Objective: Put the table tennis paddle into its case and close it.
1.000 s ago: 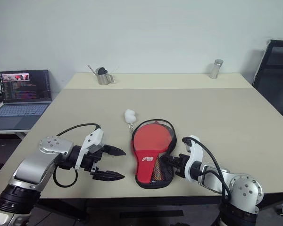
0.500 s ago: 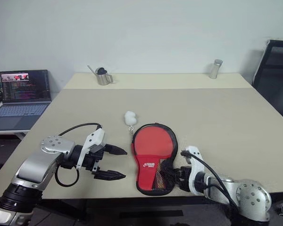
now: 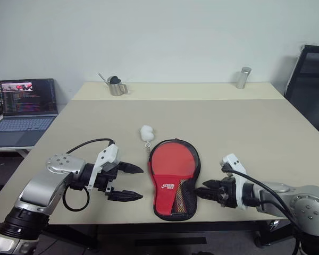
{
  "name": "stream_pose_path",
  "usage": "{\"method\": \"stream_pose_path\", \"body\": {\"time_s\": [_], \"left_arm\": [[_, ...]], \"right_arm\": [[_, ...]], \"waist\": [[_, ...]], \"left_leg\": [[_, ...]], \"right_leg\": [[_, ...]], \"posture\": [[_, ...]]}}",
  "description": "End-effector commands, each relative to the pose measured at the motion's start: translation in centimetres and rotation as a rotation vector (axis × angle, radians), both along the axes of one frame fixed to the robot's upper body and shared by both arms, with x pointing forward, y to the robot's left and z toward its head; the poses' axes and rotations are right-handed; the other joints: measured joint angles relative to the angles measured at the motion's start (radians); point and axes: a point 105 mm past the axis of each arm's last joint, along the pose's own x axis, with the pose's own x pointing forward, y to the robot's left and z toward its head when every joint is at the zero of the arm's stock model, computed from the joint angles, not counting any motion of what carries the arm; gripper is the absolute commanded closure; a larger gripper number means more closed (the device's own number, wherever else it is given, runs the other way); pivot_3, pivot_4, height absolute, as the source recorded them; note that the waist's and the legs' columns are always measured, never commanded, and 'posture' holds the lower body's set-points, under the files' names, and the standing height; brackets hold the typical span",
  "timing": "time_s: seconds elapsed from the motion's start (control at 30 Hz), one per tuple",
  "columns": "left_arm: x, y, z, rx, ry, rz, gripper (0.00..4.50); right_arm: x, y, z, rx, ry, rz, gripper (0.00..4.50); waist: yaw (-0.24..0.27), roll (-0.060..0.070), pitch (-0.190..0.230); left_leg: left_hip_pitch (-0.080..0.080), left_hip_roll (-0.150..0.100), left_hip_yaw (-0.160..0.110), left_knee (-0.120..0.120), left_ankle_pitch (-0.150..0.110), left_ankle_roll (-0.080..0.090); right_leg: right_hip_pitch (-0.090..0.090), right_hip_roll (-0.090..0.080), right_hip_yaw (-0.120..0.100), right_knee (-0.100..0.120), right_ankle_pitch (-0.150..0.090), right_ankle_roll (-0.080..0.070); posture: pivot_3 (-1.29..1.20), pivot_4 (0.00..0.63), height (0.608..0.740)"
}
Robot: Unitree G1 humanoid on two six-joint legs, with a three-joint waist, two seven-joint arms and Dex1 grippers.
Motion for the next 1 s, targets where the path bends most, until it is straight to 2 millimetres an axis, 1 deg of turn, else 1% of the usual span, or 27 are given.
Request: {"method": "stream_pose_path", "body": {"time_s": [0.03, 0.07, 0.13, 0.27, 0.3, 0.4, 0.47, 0.5, 0.57, 0.6, 0.67, 0.77, 1.0], "left_arm": [[2.7, 0.1, 2.4, -0.074, -0.146, 0.120, 0.00], [3.5, 0.1, 2.9, -0.096, -0.173, 0.157, 0.00], [4.4, 0.1, 3.6, -0.130, -0.203, 0.198, 0.00], [5.4, 0.2, 4.4, -0.161, -0.238, 0.254, 0.00], [5.7, 0.2, 4.4, -0.166, -0.246, 0.277, 0.00], [7.0, 0.5, 4.2, -0.170, -0.284, 0.364, 0.00], [7.9, 0.9, 4.1, -0.174, -0.292, 0.432, 0.00], [8.3, 1.0, 4.1, -0.179, -0.290, 0.463, 0.00], [8.9, 1.4, 4.1, -0.178, -0.292, 0.517, 0.00], [9.2, 1.5, 4.1, -0.175, -0.296, 0.531, 0.00], [9.5, 1.6, 4.2, -0.168, -0.300, 0.544, 0.00], [10.8, 1.6, 4.3, -0.155, -0.321, 0.594, 0.00], [15.6, 1.7, 3.7, -0.153, -0.317, 0.798, 0.00]], "right_arm": [[1.2, 1.1, 2.4, 0.066, -0.129, 0.038, 1.35], [1.4, 1.3, 2.7, 0.066, -0.153, 0.045, 1.35], [1.7, 1.7, 3.2, 0.070, -0.201, 0.062, 1.35], [2.3, 2.9, 4.1, 0.060, -0.310, 0.100, 1.35], [2.6, 3.4, 4.1, 0.055, -0.333, 0.104, 1.35], [4.0, 4.4, 3.1, 0.014, -0.370, 0.094, 1.35], [4.7, 4.8, 2.3, 0.000, -0.367, 0.082, 0.98], [4.7, 5.1, 2.1, 0.006, -0.361, 0.092, 0.75], [4.8, 5.5, 1.7, -0.003, -0.367, 0.097, 0.09], [4.9, 5.6, 1.6, -0.008, -0.372, 0.096, 0.04], [4.9, 5.9, 1.4, -0.012, -0.376, 0.102, 0.04], [4.8, 6.3, 1.1, -0.010, -0.375, 0.109, 0.04], [5.0, 6.8, 0.7, -0.006, -0.368, 0.099, 0.04]], "waist": [[0.006, 0.000, 0.000], [0.010, 0.000, 0.000], [0.014, -0.001, 0.000], [0.013, -0.001, 0.000], [0.013, -0.001, 0.000], [0.012, -0.001, 0.000], [0.015, -0.001, 0.000], [0.015, -0.001, 0.000], [0.015, -0.001, 0.000], [0.016, -0.001, 0.000], [0.016, -0.001, 0.000], [0.016, -0.001, 0.000], [0.017, -0.001, 0.000]], "left_leg": [[0.000, 0.000, 0.000, 0.000, 0.000, 0.000], [0.000, 0.000, 0.000, 0.001, 0.000, 0.000], [0.000, 0.000, -0.001, 0.001, 0.000, 0.000], [-0.002, 0.000, 0.000, 0.001, 0.000, 0.001], [-0.001, 0.000, 0.000, 0.001, 0.000, 0.001], [-0.001, 0.000, 0.000, 0.001, 0.000, 0.001], [-0.001, 0.000, 0.000, 0.001, 0.000, 0.001], [-0.001, 0.000, 0.000, 0.001, 0.000, 0.001], [-0.002, 0.000, 0.000, 0.001, 0.000, 0.001], [-0.002, 0.000, 0.000, 0.001, 0.000, 0.001], [-0.002, -0.001, 0.000, 0.001, 0.000, 0.001], [-0.002, -0.001, -0.001, 0.001, 0.000, 0.001], [-0.002, -0.001, 0.000, 0.003, 0.000, 0.001]], "right_leg": [[0.000, 0.000, 0.000, 0.000, 0.000, 0.000], [0.000, 0.000, 0.000, 0.000, 0.000, 0.000], [0.000, 0.000, -0.001, 0.000, 0.001, 0.001], [0.000, 0.000, 0.000, -0.002, 0.001, 0.001], [0.000, 0.000, 0.000, -0.002, 0.001, 0.001], [0.000, 0.000, 0.000, -0.002, 0.001, 0.001], [0.000, 0.000, 0.000, -0.002, 0.001, 0.001], [0.000, 0.000, 0.000, -0.002, 0.001, 0.001], [0.000, 0.000, 0.000, -0.002, 0.001, 0.001], [-0.001, 0.000, 0.000, -0.002, 0.001, 0.001], [-0.001, -0.001, 0.000, -0.002, 0.001, 0.001], [-0.001, -0.001, 0.000, -0.001, 0.001, 0.001], [-0.001, -0.001, -0.001, 0.001, 0.001, 0.001]], "posture": [[0.00, 0.150, 0.740], [0.00, 0.150, 0.740], [0.00, 0.150, 0.740], [0.00, 0.150, 0.740], [0.00, 0.150, 0.740], [0.00, 0.150, 0.740], [0.00, 0.150, 0.740], [0.00, 0.150, 0.740], [0.00, 0.150, 0.740], [0.00, 0.150, 0.740], [0.00, 0.150, 0.740], [0.00, 0.150, 0.740], [0.00, 0.150, 0.740]]}}
